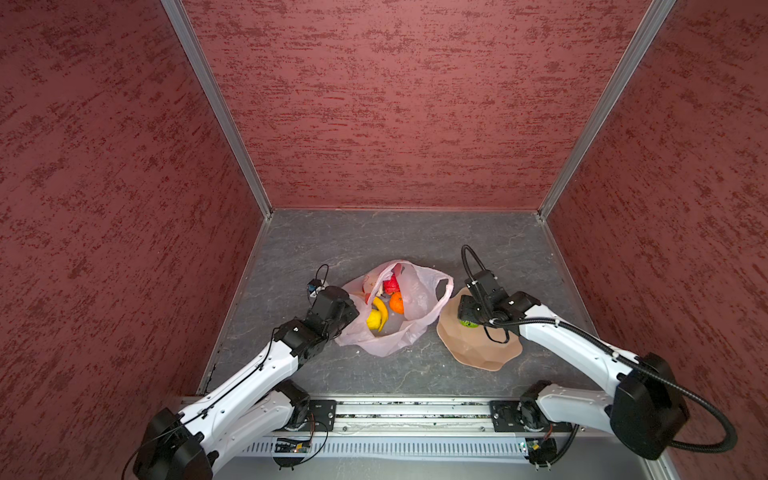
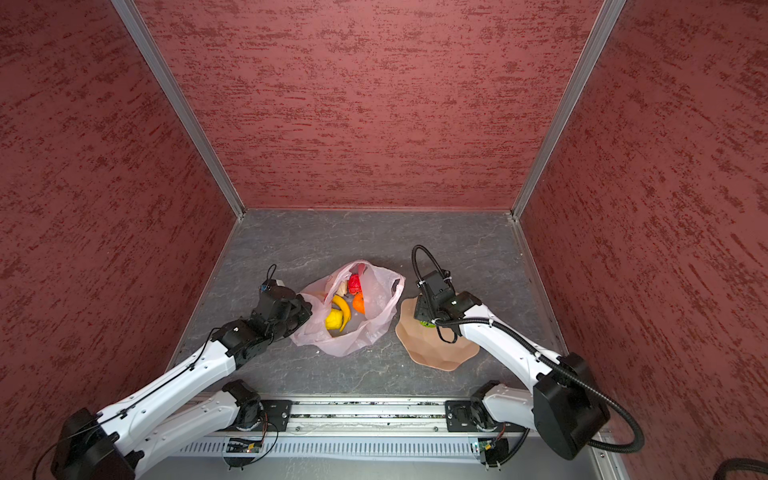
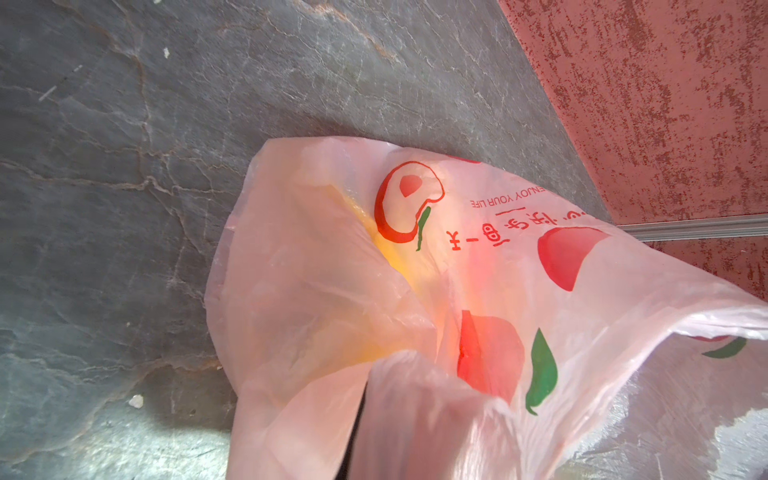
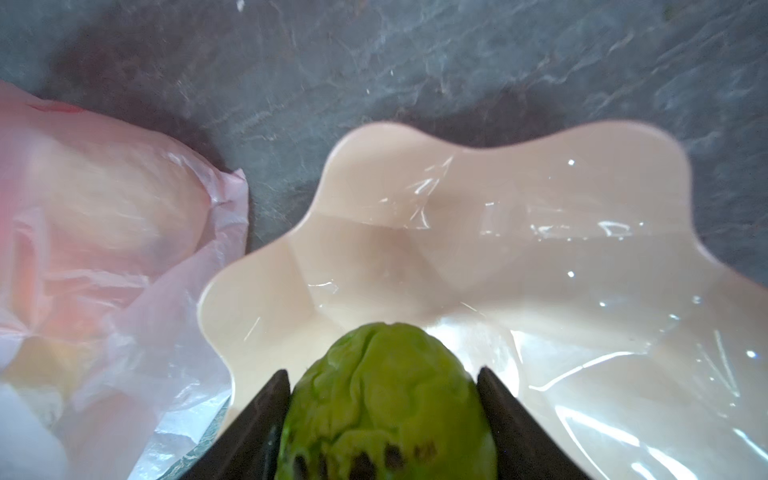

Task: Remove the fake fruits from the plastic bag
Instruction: 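Move the green fruit over the peach bowl and lower it with the right gripper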

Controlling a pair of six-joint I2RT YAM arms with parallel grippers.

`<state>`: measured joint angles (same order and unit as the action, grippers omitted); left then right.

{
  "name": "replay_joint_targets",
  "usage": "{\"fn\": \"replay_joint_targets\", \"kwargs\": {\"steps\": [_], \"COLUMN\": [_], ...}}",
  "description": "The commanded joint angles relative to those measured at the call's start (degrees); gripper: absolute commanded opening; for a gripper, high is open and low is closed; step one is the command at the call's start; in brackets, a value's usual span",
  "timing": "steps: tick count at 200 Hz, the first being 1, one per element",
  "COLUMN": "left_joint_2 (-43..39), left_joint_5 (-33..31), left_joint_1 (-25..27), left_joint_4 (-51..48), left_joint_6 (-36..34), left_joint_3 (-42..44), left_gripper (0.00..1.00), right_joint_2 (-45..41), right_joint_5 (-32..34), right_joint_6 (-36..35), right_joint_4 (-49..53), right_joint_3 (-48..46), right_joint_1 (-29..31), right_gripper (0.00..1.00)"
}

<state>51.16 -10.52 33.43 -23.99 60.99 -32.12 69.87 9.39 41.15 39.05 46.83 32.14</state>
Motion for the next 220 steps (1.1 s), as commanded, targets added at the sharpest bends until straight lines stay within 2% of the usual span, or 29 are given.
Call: {"fn": "replay_joint_targets", "kwargs": {"steps": [1, 19, 60, 123, 168, 220], "left_joint_2": [-1.2, -1.5, -1.81, -1.77, -1.05, -0.55], "left_joint_5": [-0.64, -0.64, -0.48, -0.37, -0.44, -0.54], "left_joint_1": [0.2, 0.14, 0.14, 0.14, 0.16, 0.15], "left_joint_4": [0.16, 0.22, 0.33, 0.03, -0.18, -0.41], "left_joint_6": [-0.71, -0.7, -0.65, -0.74, -1.04, -1.31], "left_joint_3": [0.89, 1.15, 1.62, 1.55, 0.74, 0.21], "left_gripper": [0.0, 0.0, 0.0, 0.0, 0.0, 0.0], "right_joint_2": [-2.08, -2.54, -2.81, -1.26, 2.28, 3.7], "right_joint_5": [4.52, 5.2, 3.28, -0.87, -2.16, -1.82], "right_joint_6": [-0.41, -0.45, 0.58, 2.67, 2.72, 3.06], "right_joint_4": [5.31, 6.3, 4.32, -2.55, -6.23, -7.27], "right_joint_3": [3.42, 3.87, 0.87, -6.89, -8.78, -9.64], "right_joint_1": [-0.24, -0.23, -0.23, -0.24, -0.26, -0.24], "right_gripper": [0.71, 0.7, 0.58, 0.55, 0.57, 0.7]}}
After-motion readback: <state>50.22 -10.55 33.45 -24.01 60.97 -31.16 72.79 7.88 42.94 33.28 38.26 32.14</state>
